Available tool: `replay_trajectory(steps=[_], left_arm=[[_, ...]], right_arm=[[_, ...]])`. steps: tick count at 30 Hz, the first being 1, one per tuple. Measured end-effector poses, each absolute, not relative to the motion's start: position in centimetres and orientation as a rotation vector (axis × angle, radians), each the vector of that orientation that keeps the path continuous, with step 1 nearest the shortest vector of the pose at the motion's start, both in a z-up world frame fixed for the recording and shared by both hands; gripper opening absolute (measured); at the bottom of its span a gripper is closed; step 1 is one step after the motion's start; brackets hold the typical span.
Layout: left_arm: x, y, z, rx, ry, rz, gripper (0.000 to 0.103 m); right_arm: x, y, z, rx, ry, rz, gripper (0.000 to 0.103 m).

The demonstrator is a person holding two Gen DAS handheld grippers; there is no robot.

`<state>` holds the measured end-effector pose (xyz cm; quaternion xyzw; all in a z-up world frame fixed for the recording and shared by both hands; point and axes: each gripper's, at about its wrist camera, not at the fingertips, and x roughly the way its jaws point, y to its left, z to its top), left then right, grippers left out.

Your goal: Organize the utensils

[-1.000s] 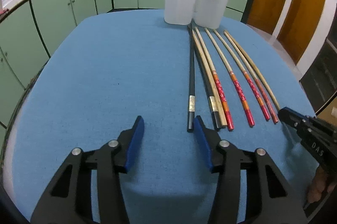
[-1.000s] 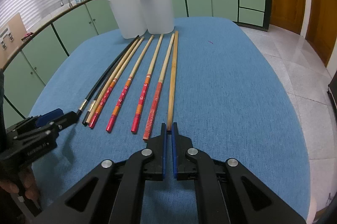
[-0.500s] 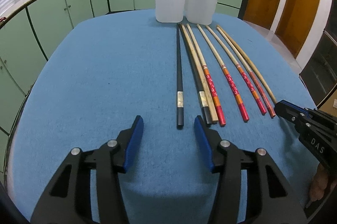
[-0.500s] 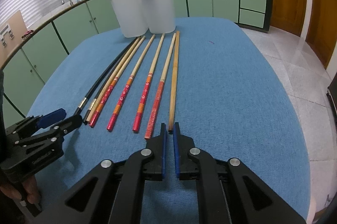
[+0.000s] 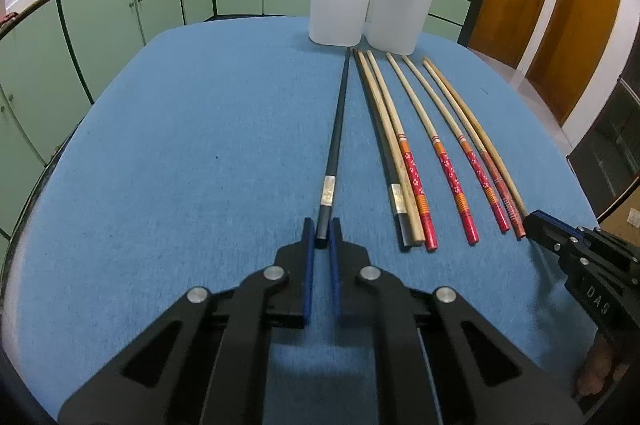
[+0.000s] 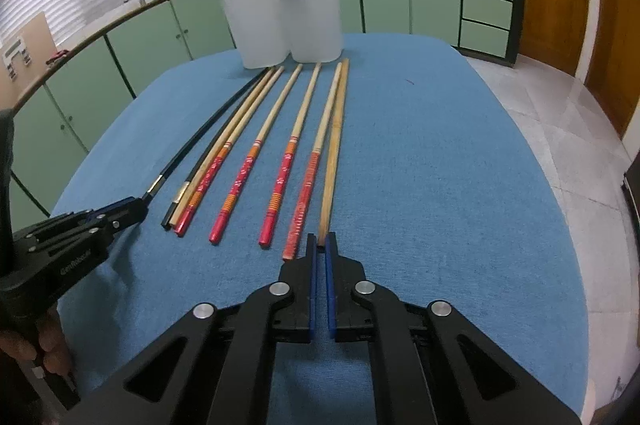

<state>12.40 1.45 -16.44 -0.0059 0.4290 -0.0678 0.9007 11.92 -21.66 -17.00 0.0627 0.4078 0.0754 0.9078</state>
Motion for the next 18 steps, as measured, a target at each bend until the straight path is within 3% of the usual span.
replay_trajectory(steps=[11, 18], left_arm=[[13.13, 1.12, -16.46, -0.016, 0.895, -0.139, 0.011], [13.27, 0.89, -16.50, -0.018, 0.892, -0.145, 0.007]], right_arm=[[12.28, -21.19, -17.02, 0.114, 0.848, 0.134, 0.006], [12.60, -21.14, -17.04, 0.108, 0.851, 0.132, 0.005]])
